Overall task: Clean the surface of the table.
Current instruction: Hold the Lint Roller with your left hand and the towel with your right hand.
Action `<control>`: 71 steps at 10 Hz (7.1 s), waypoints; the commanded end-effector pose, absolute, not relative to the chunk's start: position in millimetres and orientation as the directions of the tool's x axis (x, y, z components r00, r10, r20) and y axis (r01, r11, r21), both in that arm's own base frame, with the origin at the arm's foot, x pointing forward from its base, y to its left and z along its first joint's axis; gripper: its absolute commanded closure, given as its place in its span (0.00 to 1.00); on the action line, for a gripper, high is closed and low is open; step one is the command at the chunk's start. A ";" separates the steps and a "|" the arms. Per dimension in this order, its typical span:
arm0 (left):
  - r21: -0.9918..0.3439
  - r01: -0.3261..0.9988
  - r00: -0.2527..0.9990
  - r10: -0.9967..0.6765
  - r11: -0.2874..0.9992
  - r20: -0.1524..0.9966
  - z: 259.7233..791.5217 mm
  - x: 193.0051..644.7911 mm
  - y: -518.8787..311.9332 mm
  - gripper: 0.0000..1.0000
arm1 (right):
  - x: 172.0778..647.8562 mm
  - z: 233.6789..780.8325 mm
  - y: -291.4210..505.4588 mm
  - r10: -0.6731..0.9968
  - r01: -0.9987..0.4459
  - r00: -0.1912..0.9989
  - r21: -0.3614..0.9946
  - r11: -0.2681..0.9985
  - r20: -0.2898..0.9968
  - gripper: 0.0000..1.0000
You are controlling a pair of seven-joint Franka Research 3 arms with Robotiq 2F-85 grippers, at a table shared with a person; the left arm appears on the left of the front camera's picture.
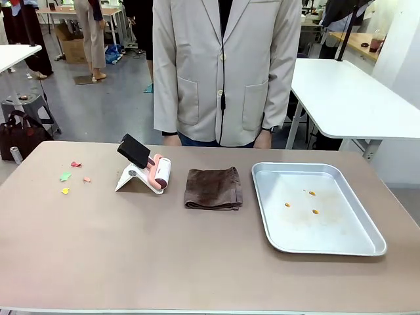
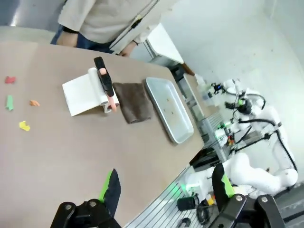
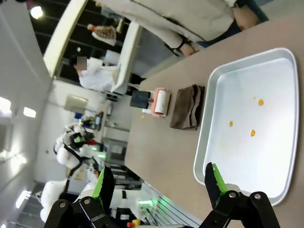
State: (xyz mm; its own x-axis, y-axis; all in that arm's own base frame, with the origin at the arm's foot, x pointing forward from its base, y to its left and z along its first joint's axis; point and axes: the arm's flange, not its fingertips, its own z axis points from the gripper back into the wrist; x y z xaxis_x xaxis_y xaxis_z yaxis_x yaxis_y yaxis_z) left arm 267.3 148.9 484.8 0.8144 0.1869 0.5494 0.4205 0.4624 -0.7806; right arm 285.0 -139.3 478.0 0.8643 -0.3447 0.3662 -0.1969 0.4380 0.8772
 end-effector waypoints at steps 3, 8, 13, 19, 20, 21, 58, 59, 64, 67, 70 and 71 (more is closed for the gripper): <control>-0.846 0.272 0.794 0.389 0.458 0.466 444.2 275.4 146.3 0.00 | 283.4 423.8 -140.9 -0.426 -0.177 0.851 0.932 0.318 0.307 0.00; -0.831 0.365 0.815 0.288 0.419 0.503 463.6 270.0 166.9 0.00 | 292.4 433.4 -157.0 -0.420 -0.148 0.863 0.935 0.323 0.282 0.00; -0.820 0.295 0.870 0.217 0.491 0.443 484.4 286.7 148.7 0.00 | 303.3 447.9 -119.5 -0.378 -0.155 0.874 0.912 0.379 0.306 0.00; -0.661 0.362 0.913 -0.106 0.657 0.395 539.2 378.5 33.2 0.00 | 365.6 490.4 60.5 -0.029 -0.221 0.938 0.661 0.717 0.345 0.00; -0.646 0.365 0.921 -0.156 0.670 0.358 539.7 396.8 18.6 0.00 | 378.5 493.1 89.2 -0.010 -0.213 0.936 0.586 0.782 0.353 0.00; -0.637 0.370 0.925 -0.204 0.676 0.321 538.7 414.7 1.4 0.00 | 389.4 494.0 116.9 0.033 -0.224 0.937 0.528 0.819 0.347 0.00; -0.747 0.062 0.997 -0.072 0.662 0.018 374.0 575.0 -54.0 0.00 | 541.3 308.6 342.3 -0.031 0.031 1.000 -0.027 0.999 0.000 0.00; -0.748 0.065 0.997 -0.078 0.661 0.018 373.0 575.1 -54.5 0.00 | 541.0 307.9 342.7 -0.022 0.022 1.000 -0.021 1.000 -0.003 0.00; -0.748 0.079 0.995 -0.092 0.659 0.024 371.9 573.4 -52.4 0.00 | 539.8 305.8 341.8 -0.029 0.030 1.000 -0.035 0.999 0.007 0.00; -0.750 0.103 0.994 -0.098 0.654 0.051 373.8 572.4 -51.0 0.60 | 540.1 302.3 342.2 -0.035 0.033 0.999 -0.070 0.997 -0.033 0.60; -0.756 0.135 0.990 -0.109 0.640 0.084 373.7 571.6 -51.0 1.00 | 541.1 299.2 345.1 -0.026 0.022 0.998 -0.075 0.997 -0.052 0.65; -0.757 0.139 0.990 -0.114 0.638 0.086 373.3 571.6 -50.4 1.00 | 541.4 298.9 345.4 -0.026 0.022 0.998 -0.073 0.997 -0.052 1.00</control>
State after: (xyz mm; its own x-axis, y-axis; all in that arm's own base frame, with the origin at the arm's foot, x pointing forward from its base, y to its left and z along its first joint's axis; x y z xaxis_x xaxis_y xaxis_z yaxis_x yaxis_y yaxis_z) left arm 572.8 -50.5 373.3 0.9924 -0.1087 0.0584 0.1163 0.6658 -0.7370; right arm 537.0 344.9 306.0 0.9985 0.0024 -0.0556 -0.0036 0.9997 -0.0221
